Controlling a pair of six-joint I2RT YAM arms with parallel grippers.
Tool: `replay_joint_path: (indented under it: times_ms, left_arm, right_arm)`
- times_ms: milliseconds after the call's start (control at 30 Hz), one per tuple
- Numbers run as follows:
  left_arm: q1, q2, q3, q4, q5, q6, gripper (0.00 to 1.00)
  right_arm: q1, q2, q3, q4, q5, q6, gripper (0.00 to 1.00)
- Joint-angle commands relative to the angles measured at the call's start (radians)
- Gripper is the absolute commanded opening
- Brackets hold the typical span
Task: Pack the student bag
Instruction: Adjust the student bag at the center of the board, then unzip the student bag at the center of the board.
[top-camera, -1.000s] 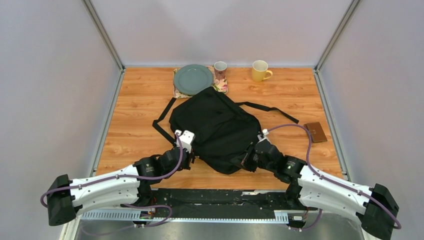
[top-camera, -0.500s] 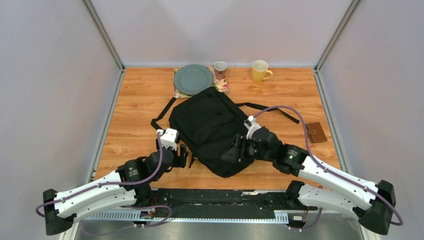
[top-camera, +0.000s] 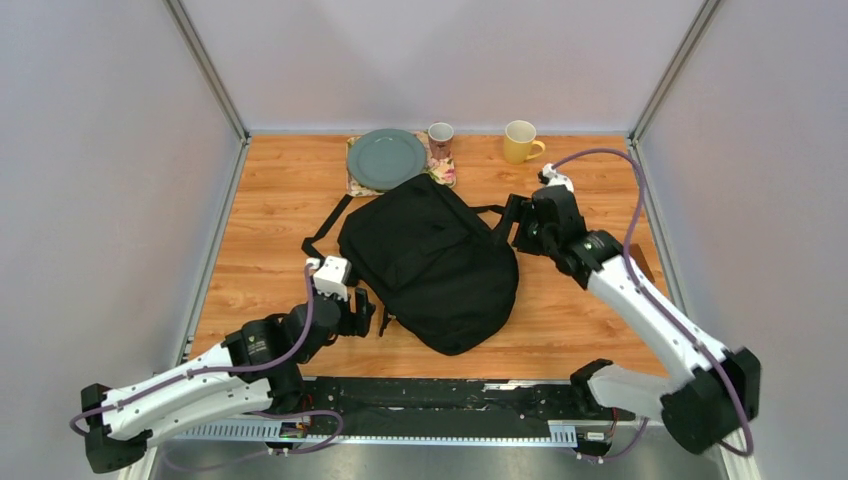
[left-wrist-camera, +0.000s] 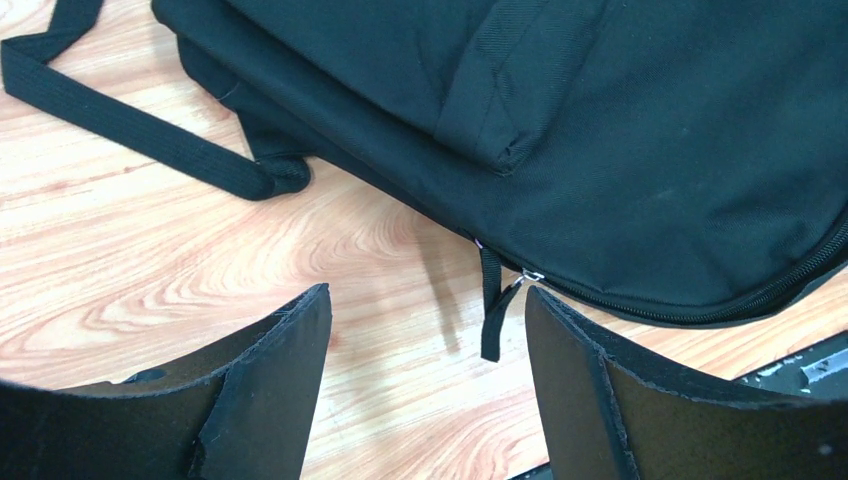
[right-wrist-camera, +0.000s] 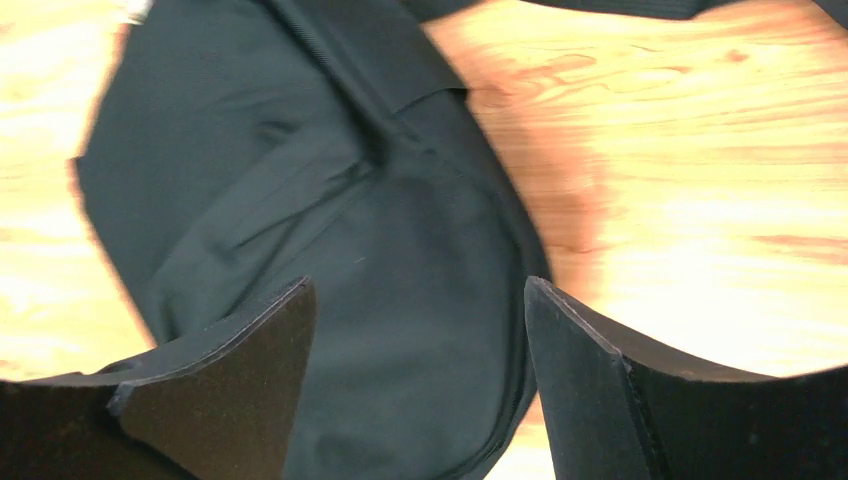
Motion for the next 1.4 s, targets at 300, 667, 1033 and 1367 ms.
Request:
replay_joint_path:
  times_ms: [300, 667, 1033, 1367]
  left_arm:
    - [0.002, 0.103, 0.077, 0.113, 0.126, 0.048, 0.79]
    - [0.024, 0.189, 0.112, 0.315, 0.030, 0.124, 0.84]
    - [0.159, 0.603, 0.376, 0.424, 0.292, 0.114, 0.84]
    - [0.164, 0.922, 0.576, 0.397, 0.455, 0.009, 0.73]
  right_arm:
    - [-0.207, 0.411, 0.023, 0.127, -0.332, -0.200, 0.73]
    - [-0.052, 0.117, -0.519, 0.568, -0.463, 0.123, 0.07]
    - [0.256, -0.267, -0.737, 0.553, -0.068, 0.357, 0.00]
    - [0.334, -0.213, -0.715, 0.565, -0.057, 0.358, 0.00]
